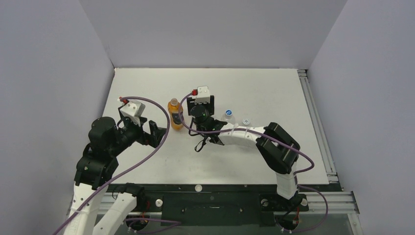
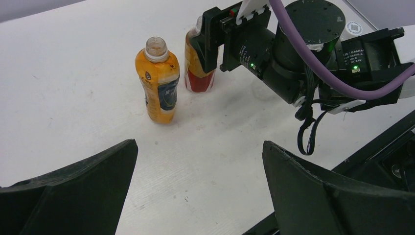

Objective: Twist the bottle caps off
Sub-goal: Place the plastic bottle at the center of the board.

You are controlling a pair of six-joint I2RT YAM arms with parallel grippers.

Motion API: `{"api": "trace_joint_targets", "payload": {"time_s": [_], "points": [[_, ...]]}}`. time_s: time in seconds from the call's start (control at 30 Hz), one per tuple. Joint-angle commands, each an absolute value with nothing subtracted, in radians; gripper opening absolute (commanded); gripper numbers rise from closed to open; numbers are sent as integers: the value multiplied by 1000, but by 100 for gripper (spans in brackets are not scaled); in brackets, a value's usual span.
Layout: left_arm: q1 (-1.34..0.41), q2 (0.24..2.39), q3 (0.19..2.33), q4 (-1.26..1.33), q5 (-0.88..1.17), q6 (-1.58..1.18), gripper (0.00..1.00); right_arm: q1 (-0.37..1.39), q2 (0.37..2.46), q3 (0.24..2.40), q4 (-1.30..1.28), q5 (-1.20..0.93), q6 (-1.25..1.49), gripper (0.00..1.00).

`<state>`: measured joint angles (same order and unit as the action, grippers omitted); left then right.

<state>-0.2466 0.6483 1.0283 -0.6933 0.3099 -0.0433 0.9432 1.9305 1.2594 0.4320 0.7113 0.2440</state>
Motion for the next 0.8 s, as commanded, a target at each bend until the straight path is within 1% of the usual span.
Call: {"api": "trace_joint_targets", "payload": {"time_s": [0.0,0.17,0.23,0.37,0.47,0.57,0.67,0.77], "points": [[-241,642,1068,-663,331,-37,97,957,1830,1248,437,726,239,60],[-241,641,1070,-660,336,-43,97,963,1793,1255,430,715,226,68],[-241,644,1071,-659,340,-47,97,963,1777,1264,417,705,215,73],[-242,652,1083,-660,343,-49,97,964,1737,1298,360,677,195,77],[-242,661,1102,-672,334,-44,97,970,1664,1328,226,669,215,78],[-241,692,1131,-704,312,-42,96,975,1527,1316,106,623,272,78],[-240,731,1156,-761,288,-37,97,968,1412,1298,-82,602,326,78],[-241,760,1181,-789,291,-40,97,940,1292,1268,-207,544,335,78]]}}
